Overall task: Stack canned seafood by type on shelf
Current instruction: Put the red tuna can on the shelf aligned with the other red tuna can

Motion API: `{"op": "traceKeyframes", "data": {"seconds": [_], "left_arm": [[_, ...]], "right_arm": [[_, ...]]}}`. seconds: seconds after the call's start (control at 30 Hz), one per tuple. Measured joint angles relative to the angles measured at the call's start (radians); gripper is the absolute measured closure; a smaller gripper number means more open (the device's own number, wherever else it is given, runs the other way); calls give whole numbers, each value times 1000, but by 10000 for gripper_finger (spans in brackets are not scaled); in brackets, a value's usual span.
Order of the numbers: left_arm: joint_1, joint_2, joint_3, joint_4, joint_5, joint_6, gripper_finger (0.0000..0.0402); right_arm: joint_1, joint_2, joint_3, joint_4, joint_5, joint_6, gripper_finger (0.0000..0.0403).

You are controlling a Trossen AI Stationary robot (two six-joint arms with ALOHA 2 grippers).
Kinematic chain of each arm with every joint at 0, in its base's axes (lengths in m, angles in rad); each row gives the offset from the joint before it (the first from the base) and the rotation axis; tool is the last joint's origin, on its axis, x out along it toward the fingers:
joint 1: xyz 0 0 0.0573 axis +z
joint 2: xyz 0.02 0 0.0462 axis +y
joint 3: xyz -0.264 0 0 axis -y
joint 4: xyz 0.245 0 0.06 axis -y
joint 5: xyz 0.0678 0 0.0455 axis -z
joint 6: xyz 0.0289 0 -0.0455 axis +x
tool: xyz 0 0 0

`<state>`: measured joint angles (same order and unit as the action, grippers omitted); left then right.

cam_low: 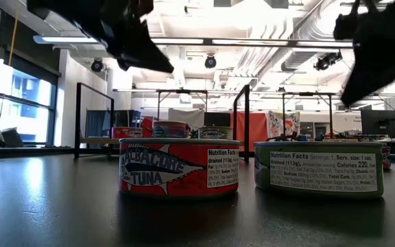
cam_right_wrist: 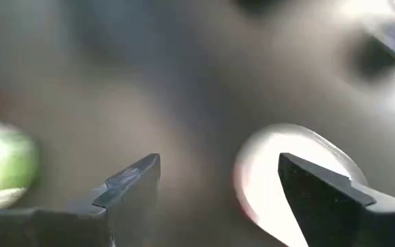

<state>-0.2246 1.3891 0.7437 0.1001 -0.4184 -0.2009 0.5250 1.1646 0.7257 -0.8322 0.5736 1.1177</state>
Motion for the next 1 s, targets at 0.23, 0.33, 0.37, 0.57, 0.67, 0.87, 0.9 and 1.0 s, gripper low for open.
{"op": "traceKeyframes", "data": {"seconds": [0.23, 0.33, 0.37, 0.57, 0.67, 0.87, 0.9, 1.0], "left_arm": [[-108, 126, 0, 142, -231, -79, 390], [-120, 156, 0, 139, -276, -85, 390], [-120, 158, 0, 133, -276, -86, 390], [-131, 150, 0, 134, -275, -103, 390], [-142, 150, 0, 131, -275, -103, 390], [-182, 150, 0, 143, -275, -79, 390], [-189, 150, 0, 144, -275, -74, 390], [-207, 150, 0, 144, -274, -75, 390]], "right_arm": [[-121, 49, -2, -224, -45, 197, 171], [-189, 91, -2, -218, -109, 155, 222], [-209, 107, -2, -218, -132, 136, 241], [-307, 212, -2, -148, -269, 37, 361], [-340, 264, 3, -40, -312, -40, 396], [-351, 314, 19, 491, -271, -226, 377], [-347, 311, 21, 602, -239, -270, 376], [-335, 306, 34, 868, -195, -439, 375]]}}
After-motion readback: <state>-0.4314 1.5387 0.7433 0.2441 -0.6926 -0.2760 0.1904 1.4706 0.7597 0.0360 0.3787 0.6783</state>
